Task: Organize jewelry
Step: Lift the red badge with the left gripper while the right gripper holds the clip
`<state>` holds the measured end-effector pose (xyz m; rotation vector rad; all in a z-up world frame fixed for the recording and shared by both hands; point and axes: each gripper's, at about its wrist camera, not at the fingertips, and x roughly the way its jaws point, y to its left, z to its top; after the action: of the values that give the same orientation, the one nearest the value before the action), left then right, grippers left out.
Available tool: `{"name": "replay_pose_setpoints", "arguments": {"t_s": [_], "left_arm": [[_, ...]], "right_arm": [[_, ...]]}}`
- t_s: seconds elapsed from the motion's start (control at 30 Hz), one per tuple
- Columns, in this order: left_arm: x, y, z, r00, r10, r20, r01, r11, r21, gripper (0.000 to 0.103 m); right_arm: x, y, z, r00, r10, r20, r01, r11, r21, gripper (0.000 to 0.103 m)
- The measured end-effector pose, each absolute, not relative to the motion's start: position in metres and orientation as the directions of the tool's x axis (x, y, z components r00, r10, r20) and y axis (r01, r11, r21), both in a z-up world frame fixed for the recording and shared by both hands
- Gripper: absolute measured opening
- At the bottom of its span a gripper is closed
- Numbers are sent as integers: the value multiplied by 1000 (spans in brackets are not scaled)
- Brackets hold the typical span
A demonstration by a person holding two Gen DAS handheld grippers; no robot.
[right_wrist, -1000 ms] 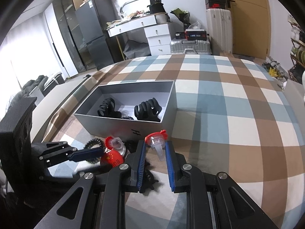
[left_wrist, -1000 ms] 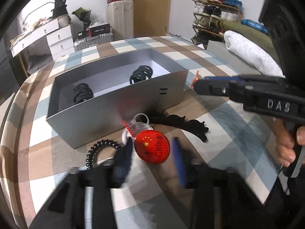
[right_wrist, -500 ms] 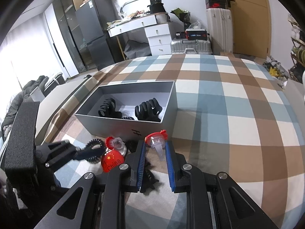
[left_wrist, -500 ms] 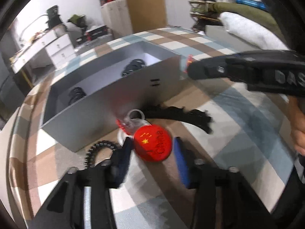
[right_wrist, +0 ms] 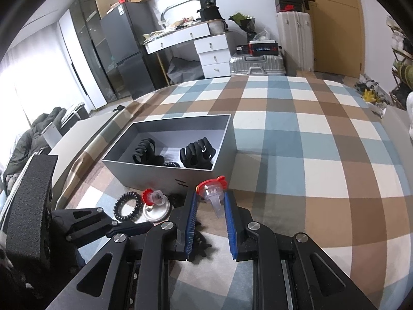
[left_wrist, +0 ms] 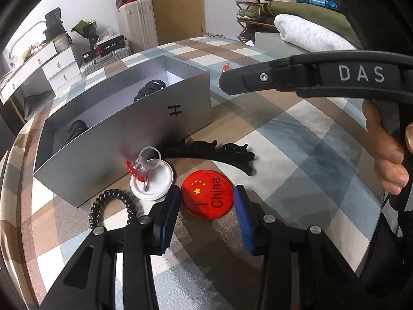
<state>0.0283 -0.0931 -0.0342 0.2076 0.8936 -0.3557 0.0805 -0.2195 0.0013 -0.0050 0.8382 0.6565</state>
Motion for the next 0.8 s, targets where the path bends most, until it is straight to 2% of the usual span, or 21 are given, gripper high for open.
{"name": "replay_pose_setpoints", "arguments": {"t_s": [0.07, 0.13, 0.2, 0.4, 0.47, 0.5, 0.53, 0.57, 0.6, 0.8], "left_arm": [[28, -93, -33, 577, -219, -787, 386, 922, 27, 35], [28, -91, -28, 601, -219, -769, 376, 926, 30, 19], [29, -85, -23, 598, -236, -766, 373, 928, 5, 13], [33, -84, -30, 578, -239, -780, 357, 934, -22, 14], [32, -86, -30, 582, -222, -782, 354, 935, -2, 20], [32, -87, -29, 581, -232, -780, 359, 933, -10, 32], [31, -86, -29, 577, -252, -777, 367, 930, -28, 49], [31, -87, -29, 575, -262, -775, 371, 928, -39, 57], [31, -89, -30, 578, -259, -774, 371, 928, -33, 61], [29, -100, -37, 562, -231, -794, 397, 918, 13, 60]], "right_arm": [[81, -220, 1, 486, 536, -691, -540, 805, 245, 20], [80, -220, 2, 489, 536, -689, -539, 806, 244, 20], [81, -220, 3, 490, 538, -685, -539, 805, 247, 20], [80, -221, 3, 489, 537, -687, -541, 805, 244, 20], [80, -222, 4, 490, 537, -687, -540, 805, 245, 20], [80, -222, 4, 488, 538, -687, -539, 805, 247, 20], [80, -222, 3, 489, 536, -688, -538, 806, 246, 20], [80, -222, 3, 489, 534, -689, -537, 807, 245, 20], [79, -222, 3, 489, 535, -689, -537, 807, 245, 20], [79, -223, 4, 489, 538, -687, -539, 805, 246, 20]]}}
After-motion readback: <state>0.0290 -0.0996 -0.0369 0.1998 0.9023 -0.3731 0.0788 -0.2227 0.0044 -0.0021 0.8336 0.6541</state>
